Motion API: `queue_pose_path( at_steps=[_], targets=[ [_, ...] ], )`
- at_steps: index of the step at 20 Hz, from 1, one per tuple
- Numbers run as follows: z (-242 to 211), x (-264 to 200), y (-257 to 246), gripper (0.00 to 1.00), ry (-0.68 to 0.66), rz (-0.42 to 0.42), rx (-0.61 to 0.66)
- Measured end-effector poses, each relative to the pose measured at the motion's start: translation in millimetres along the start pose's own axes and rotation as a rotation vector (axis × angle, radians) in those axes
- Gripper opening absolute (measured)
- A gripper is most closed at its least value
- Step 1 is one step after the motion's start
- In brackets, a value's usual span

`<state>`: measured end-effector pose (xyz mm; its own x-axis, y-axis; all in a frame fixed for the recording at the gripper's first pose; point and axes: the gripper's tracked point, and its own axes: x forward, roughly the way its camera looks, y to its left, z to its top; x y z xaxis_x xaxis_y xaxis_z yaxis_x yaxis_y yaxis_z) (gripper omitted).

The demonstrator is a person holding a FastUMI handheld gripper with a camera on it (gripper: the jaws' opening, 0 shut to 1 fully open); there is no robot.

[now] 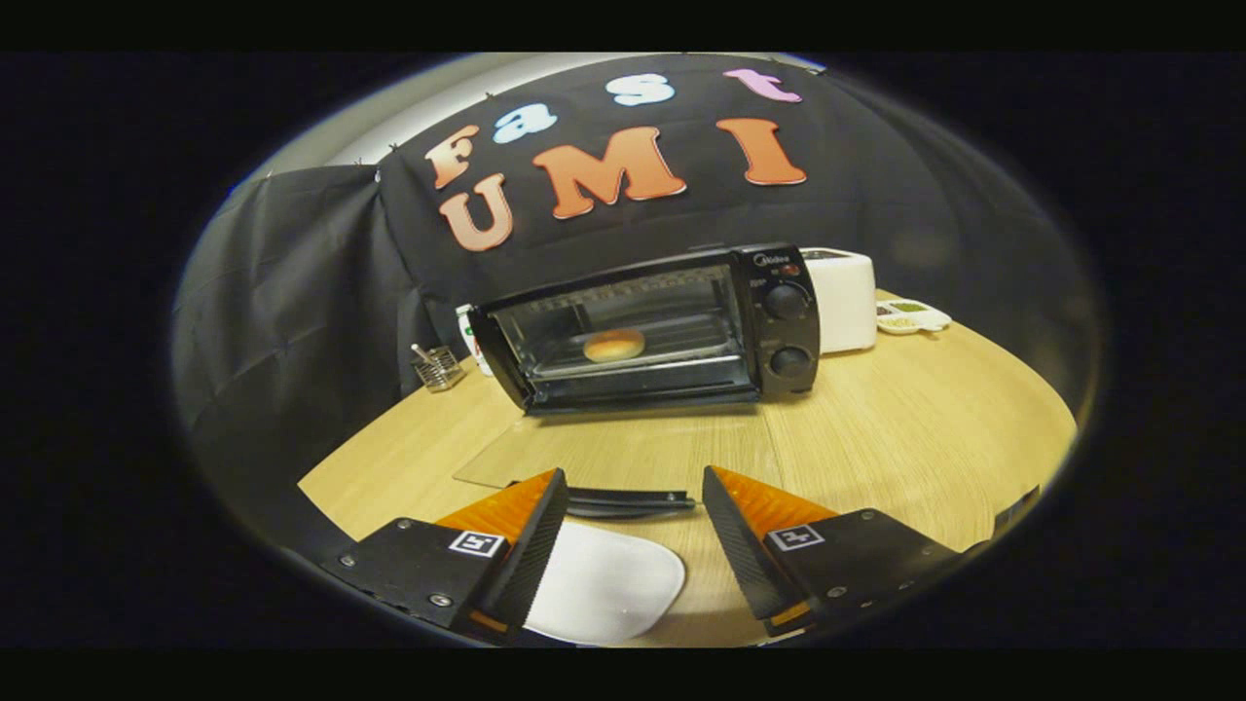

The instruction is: Open the toaster oven, put the food inside, and close the toaster oven door.

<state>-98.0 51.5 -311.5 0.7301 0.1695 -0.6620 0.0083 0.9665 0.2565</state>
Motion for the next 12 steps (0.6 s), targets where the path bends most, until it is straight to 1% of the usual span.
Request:
queue_pose_path(
  at_steps=[2, 4, 7, 10, 12],
  targets=[
    [-14.7, -0.4, 0.1, 0.83, 0.049, 0.011, 0.015],
    [-25.1, 3.4, -4.9, 0.83, 0.080, -0.004, -0.004],
    [-39.8, 15.7, -7.3, 0.83, 0.122, 0.001, -0.015],
    [-45.6, 35.3, -7.6, 0.83, 0.129, 0.004, -0.010],
    [-44.1, 39.2, 1.6, 0.84, 0.119, 0.029, -0.007]
  ],
)
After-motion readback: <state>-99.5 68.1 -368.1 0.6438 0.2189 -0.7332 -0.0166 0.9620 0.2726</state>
